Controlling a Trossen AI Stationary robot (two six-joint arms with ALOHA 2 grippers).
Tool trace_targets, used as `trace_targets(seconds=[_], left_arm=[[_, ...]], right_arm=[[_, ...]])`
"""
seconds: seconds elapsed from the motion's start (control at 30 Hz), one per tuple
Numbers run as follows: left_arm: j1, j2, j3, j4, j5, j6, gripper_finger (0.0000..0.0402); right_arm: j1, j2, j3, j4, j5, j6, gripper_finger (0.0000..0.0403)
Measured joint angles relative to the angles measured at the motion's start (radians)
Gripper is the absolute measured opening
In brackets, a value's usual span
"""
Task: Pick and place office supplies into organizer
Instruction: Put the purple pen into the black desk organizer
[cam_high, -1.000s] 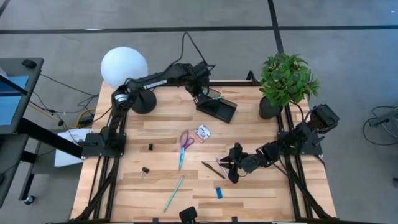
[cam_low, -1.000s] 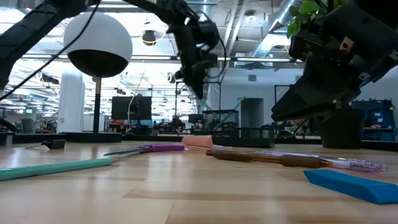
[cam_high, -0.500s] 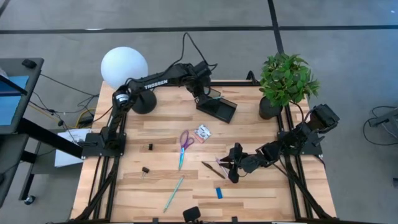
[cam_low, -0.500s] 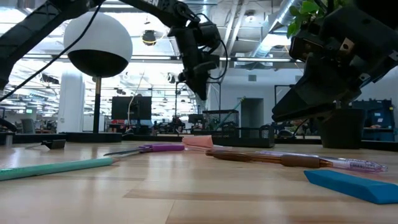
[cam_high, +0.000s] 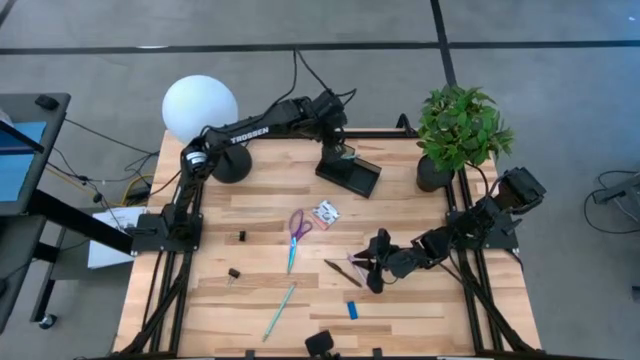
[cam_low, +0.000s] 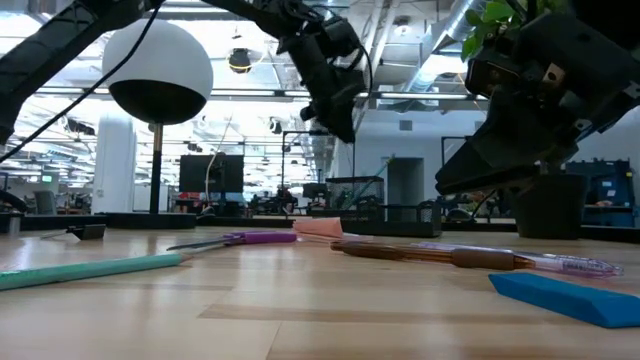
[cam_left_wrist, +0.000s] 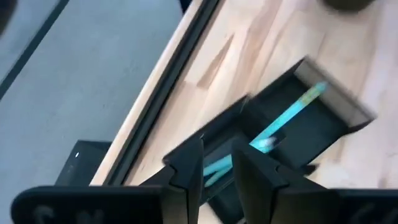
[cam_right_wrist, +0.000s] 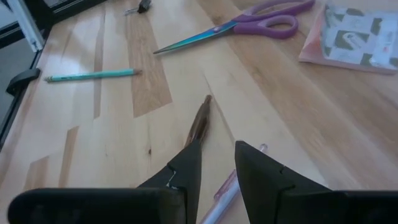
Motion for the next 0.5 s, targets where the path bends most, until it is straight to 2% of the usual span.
trace_targets(seconds=[0.17, 0.3, 0.5], left_arm=[[-0.044, 0.000, 0.138, -0.168, 0.030, -0.051, 0.0067], [-0.114, -0.001, 0.241, -0.336, 0.032, -0.112, 0.0050], [-0.260, -0.002, 0.282, -0.462, -0.016, -0.143, 0.0031]], right_arm=[[0.009, 0.000, 0.000, -0.002, 0.018, 0.000, 0.0093], [0.063, 0.001, 0.000, -0.036, 0.065, 0.009, 0.0093], [0.146, 0.047, 0.001, -0.073, 0.153, 0.134, 0.0093]])
